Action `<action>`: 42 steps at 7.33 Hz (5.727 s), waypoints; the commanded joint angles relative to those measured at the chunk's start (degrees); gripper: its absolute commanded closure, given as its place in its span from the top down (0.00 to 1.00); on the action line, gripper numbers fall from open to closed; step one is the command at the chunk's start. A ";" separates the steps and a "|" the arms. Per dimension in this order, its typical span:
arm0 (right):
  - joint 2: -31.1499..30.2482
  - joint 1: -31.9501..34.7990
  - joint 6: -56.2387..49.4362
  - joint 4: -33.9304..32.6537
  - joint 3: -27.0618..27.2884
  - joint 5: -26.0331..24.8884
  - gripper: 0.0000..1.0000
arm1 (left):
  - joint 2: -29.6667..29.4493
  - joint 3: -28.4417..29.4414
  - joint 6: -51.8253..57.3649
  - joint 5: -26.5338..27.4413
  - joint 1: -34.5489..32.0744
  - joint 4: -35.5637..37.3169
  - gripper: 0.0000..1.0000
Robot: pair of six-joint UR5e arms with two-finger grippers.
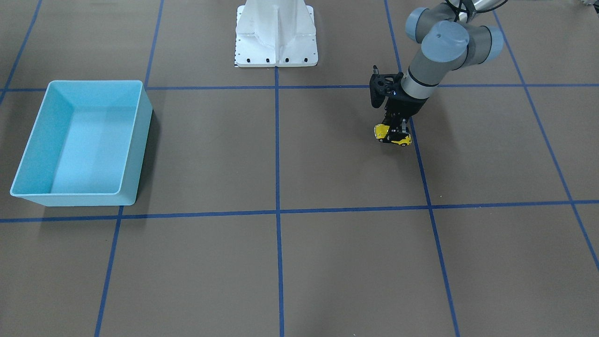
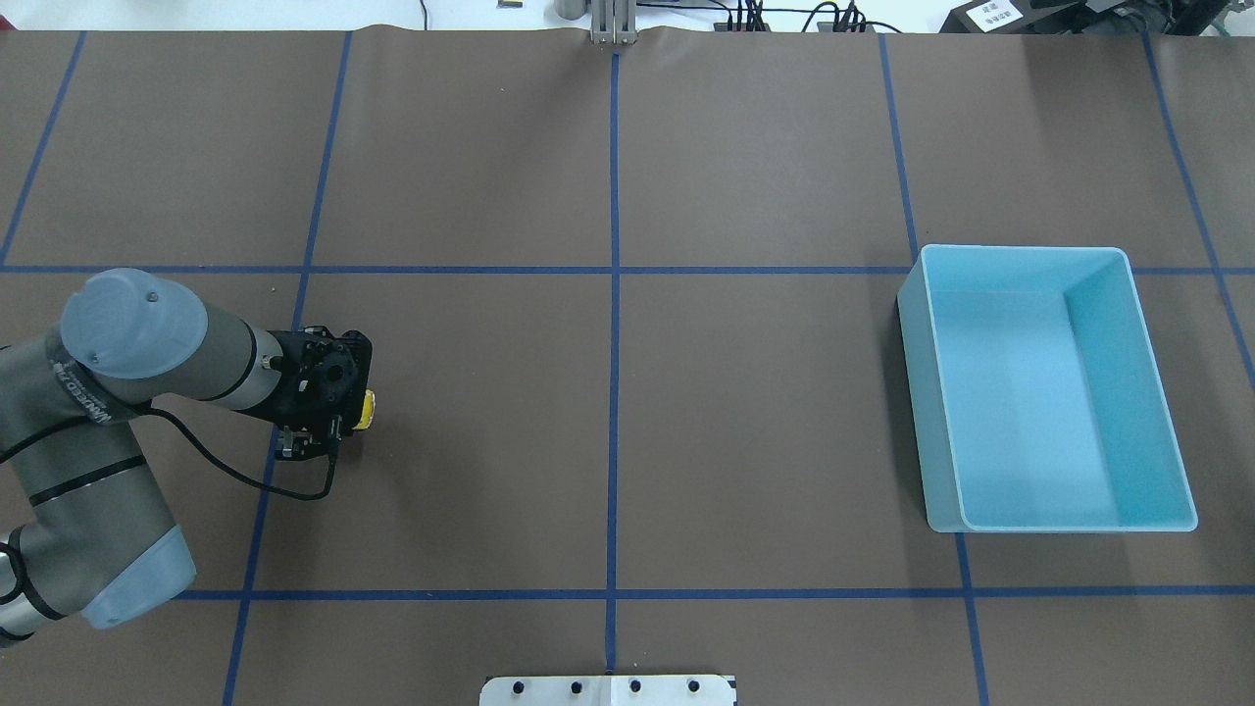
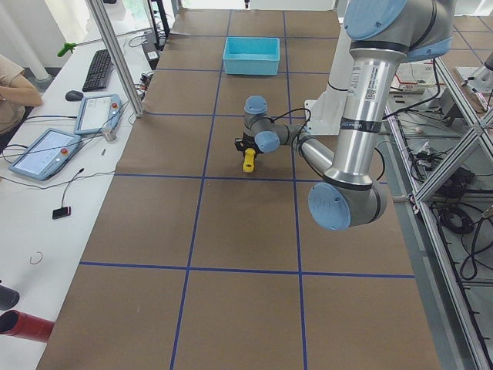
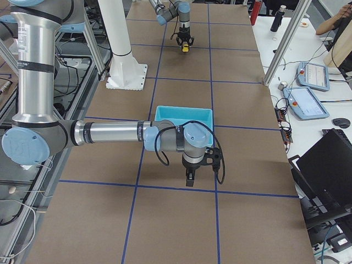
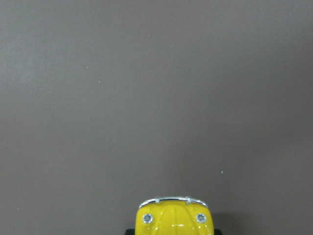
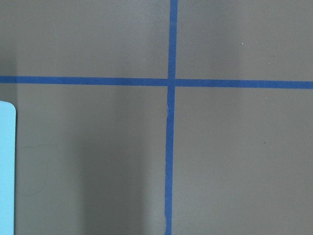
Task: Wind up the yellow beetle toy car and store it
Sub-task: 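Press the car down with the left gripper and drag it toward the robot, then keep dragging the pressed car backward with the left gripper to wind it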
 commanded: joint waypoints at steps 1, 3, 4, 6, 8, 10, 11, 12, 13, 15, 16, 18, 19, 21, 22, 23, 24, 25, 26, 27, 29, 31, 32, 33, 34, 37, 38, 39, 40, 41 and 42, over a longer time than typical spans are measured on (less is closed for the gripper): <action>0.03 0.28 -0.01 -0.48 0.52 -0.18 1.00 | 0.05 0.26 -0.83 -0.03 -0.05 0.01 0.05; -0.14 0.81 -0.01 -0.66 0.61 -0.01 1.00 | 0.14 0.96 -0.13 -0.65 -0.05 0.09 0.05; -0.14 1.51 -0.01 -0.75 0.61 0.17 1.00 | 0.14 1.40 -0.04 -0.73 -0.05 0.27 0.05; -0.23 1.86 0.07 -0.75 0.61 0.34 1.00 | 0.14 2.46 0.05 -0.74 -0.05 0.44 0.05; -0.23 1.95 0.08 -0.75 0.70 0.52 1.00 | 0.23 3.07 1.26 -1.26 -0.05 0.36 0.05; -0.14 2.04 0.08 -0.75 0.70 0.43 1.00 | 0.84 3.07 1.63 -1.35 -0.14 0.27 0.05; -0.05 2.13 0.08 -0.75 0.70 0.43 1.00 | 0.93 3.08 1.63 -1.35 -0.14 0.18 0.05; -0.05 2.48 0.08 -0.75 0.70 0.52 1.00 | 1.37 3.08 1.72 -1.87 -0.14 0.18 0.05; 0.03 2.83 0.08 -0.75 0.79 0.52 1.00 | 1.72 3.08 2.50 -2.66 -0.40 0.01 0.05; -0.23 3.09 0.08 -0.92 1.48 0.52 1.00 | 2.16 3.08 2.86 -3.11 -0.67 -0.17 0.05; -0.23 3.09 0.08 -0.92 1.49 0.52 1.00 | 2.68 3.08 2.86 -3.89 -0.75 -1.30 0.05; -0.23 3.09 0.08 -0.84 1.49 0.43 1.00 | 3.04 3.08 2.86 -5.13 -1.63 -2.88 0.05; -0.23 3.09 0.08 -0.84 1.49 0.34 1.00 | 3.56 3.08 2.86 -5.74 -1.98 -3.76 0.05; -0.23 3.09 0.08 -0.84 1.49 0.34 1.00 | 5.40 4.73 2.86 -6.27 -2.51 -8.57 0.05; -0.23 3.09 0.08 -0.92 1.49 0.26 1.00 | 6.28 5.88 2.77 -6.27 -2.60 -11.39 0.05; -0.32 3.09 0.08 -0.92 1.49 0.17 1.00 | 6.38 5.89 2.86 -7.06 -3.21 -11.51 0.05; -0.32 3.09 0.08 -0.92 1.49 0.17 1.00 | 6.47 5.97 2.86 -8.19 -4.00 -11.59 0.05; -0.32 3.09 0.08 -0.84 1.32 -0.01 1.00 | 6.90 5.98 2.86 -8.73 -4.27 -12.20 0.05; -0.32 3.09 0.08 -0.84 1.23 -0.09 1.00 | 6.91 5.98 2.86 -8.82 -4.44 -12.38 0.05; -0.32 3.09 0.08 -0.92 1.23 -0.10 1.00 | 7.00 5.98 2.86 -8.82 -4.62 -12.47 0.05; -0.32 3.09 0.08 -0.84 1.31 -0.09 1.00 | 7.78 6.15 2.86 -8.82 -4.62 -13.61 0.05; -0.32 3.09 0.08 -0.84 1.23 -0.10 1.00 | 7.87 6.85 2.95 -10.57 -5.58 -14.58 0.05; -0.32 3.09 -0.01 -0.84 1.31 -0.10 1.00 | 8.48 7.64 2.95 -10.58 -5.68 -16.32 0.05; -0.32 3.09 0.07 -0.84 1.23 -0.10 1.00 | 8.58 8.60 2.95 -10.84 -5.68 -17.82 0.05; -0.23 3.09 0.08 -0.84 1.23 -0.10 1.00 | 8.66 8.87 2.95 -12.06 -6.46 -17.92 0.05; -0.23 3.01 -0.01 -0.84 1.14 -0.18 1.00 | 10.15 9.23 3.03 -12.95 -6.91 -20.38 0.05; -0.23 3.01 -0.01 -0.84 1.14 -0.18 1.00 | 10.16 9.23 3.03 -13.13 -7.17 -20.56 0.05; -0.23 3.01 -0.01 -0.84 1.14 -0.18 1.00 | 10.16 9.23 3.03 -13.74 -7.52 -21.08 0.05; -0.23 3.09 -0.01 -0.84 1.14 -0.18 1.00 | 10.16 9.23 3.12 -14.18 -7.52 -21.26 0.05; -0.23 3.01 -0.01 -0.84 1.14 -0.18 1.00 | 10.33 9.40 3.04 -14.18 -7.61 -22.22 0.05; -0.14 3.01 -0.01 -0.84 1.05 -0.18 1.00 | 11.47 9.49 3.12 -14.18 -7.78 -23.36 0.05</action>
